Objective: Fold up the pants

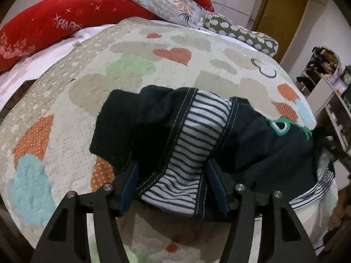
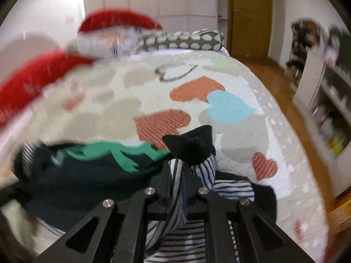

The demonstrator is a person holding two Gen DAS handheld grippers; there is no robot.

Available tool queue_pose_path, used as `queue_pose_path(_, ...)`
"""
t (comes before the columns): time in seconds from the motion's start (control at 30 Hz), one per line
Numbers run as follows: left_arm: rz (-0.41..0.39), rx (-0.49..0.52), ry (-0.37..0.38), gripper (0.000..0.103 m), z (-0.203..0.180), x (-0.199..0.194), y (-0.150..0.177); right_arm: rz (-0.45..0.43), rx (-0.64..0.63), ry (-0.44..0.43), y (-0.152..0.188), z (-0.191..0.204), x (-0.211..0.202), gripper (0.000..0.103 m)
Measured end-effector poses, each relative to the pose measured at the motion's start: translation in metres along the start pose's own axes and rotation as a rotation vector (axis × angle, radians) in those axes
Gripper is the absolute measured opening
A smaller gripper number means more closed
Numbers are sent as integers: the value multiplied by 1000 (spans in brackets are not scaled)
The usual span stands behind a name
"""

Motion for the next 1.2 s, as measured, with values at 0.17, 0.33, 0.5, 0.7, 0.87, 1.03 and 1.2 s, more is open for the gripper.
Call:
queue_pose_path(0.17, 2, -8, -15, 61, -1, 0, 3, -84, 180, -54, 12, -43, -42, 9)
queue_pose_path(0.33, -1, 33, -70, 63, -10, 0, 9, 33, 324, -69, 43, -91, -29, 12)
queue_pose_path(0.5, 18, 10, -68, 63, -8, -1, 9, 9, 444, -96, 59, -115, -44, 45)
queue_pose_path(0.7, 21, -138, 28, 63, 5, -25, 15, -22, 545, -220, 48, -127, -43, 71)
queue_pose_path(0.87, 51, -253, 111, 63, 20, -37, 25, 83, 538, -257, 42, -107, -4, 70)
queue_pose_path(1.03, 11, -240, 69, 63, 20, -52, 25, 87, 579, -278, 40, -115, -2, 17)
queue_pose_path(1.2, 6, -175, 74, 63, -2, -50, 16, 58, 607, -273, 43, -137, -11, 16)
Point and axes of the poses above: each gripper's, at about its wrist camera, not at the fingertips, and x roughly the way its jaws point, z to its left, y to its underside, the point moved 1 cm from there along x, roughly the way its jaws point, and after that the axes turned 5 degrees about x, right-handed, at the moved point
